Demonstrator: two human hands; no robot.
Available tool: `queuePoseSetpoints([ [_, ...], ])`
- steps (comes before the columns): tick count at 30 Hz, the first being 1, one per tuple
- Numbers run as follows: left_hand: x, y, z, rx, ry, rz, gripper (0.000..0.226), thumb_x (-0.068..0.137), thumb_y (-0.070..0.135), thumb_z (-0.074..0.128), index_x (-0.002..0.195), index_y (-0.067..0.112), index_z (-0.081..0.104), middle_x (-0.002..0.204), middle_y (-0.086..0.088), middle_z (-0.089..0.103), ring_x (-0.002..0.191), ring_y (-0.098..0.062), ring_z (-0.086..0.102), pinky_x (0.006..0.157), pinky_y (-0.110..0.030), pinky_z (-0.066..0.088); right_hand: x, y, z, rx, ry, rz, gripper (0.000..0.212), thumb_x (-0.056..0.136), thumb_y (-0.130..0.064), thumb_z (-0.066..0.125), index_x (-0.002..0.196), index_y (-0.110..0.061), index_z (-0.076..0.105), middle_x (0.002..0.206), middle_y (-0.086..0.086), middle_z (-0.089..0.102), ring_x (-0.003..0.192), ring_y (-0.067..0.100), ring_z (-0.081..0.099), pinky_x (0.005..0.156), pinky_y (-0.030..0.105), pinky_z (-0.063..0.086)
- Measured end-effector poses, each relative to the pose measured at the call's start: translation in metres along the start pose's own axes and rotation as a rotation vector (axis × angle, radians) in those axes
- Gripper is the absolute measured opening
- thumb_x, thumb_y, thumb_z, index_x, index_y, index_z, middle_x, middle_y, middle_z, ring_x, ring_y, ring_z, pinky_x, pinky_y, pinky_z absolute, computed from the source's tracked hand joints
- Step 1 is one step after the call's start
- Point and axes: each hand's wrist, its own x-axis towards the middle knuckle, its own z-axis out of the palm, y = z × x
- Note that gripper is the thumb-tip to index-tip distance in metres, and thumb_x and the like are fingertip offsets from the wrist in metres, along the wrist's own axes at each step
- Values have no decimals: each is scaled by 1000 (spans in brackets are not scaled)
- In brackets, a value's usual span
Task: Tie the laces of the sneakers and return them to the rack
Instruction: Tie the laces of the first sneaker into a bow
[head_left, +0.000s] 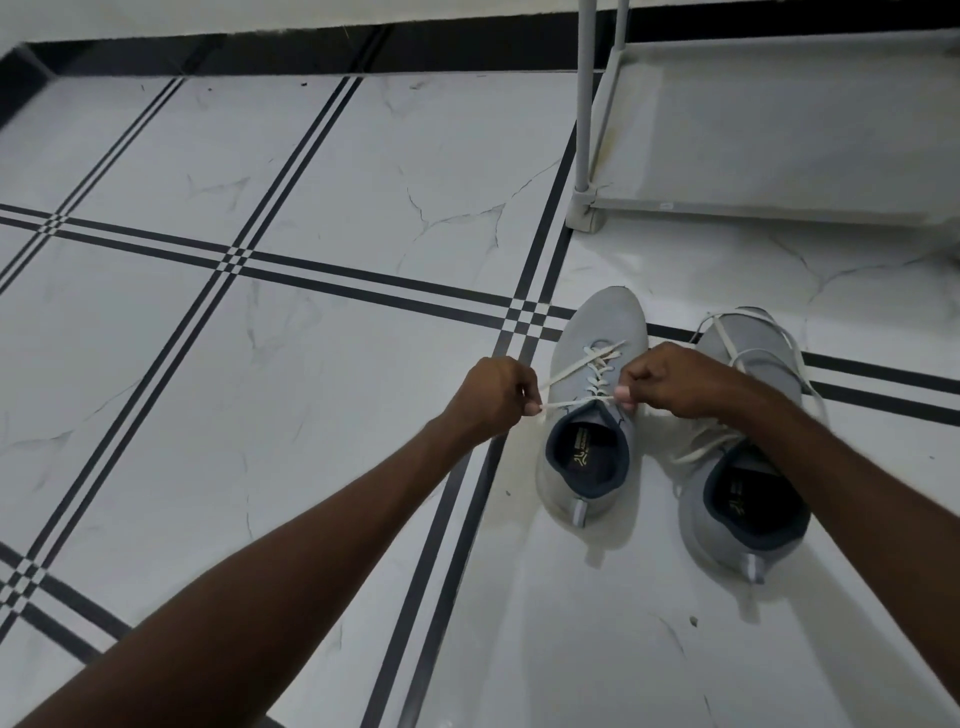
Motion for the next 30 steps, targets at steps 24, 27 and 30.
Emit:
queuePoseSetpoints([
  [24,4,-3,-53,-1203,-339,-134,20,101,25,52,97,15,70,116,-5,70,93,-12,65,75,-23,49,-14,-6,-17,969,68,98,27,101,-12,40,81,-5,56,100,20,72,58,18,46,60,30,35],
  [27,14,18,-40,-1303,-350,-121,14,102,14,50,105,13,64,115,-5,72,85,-9,66,68,-19,44,-13,-8,4,1124,130,71,22,100,-11,40,87,-8,58,98,19,70,55,15,45,58,27,36],
  [30,21,31,-24,-1239,-232,-183,15,98,19,58,108,13,67,84,3,68,67,-5,56,56,-15,43,-11,-11,20,987,234,19,24,100,-6,41,89,-12,61,82,10,66,52,14,42,54,26,34],
])
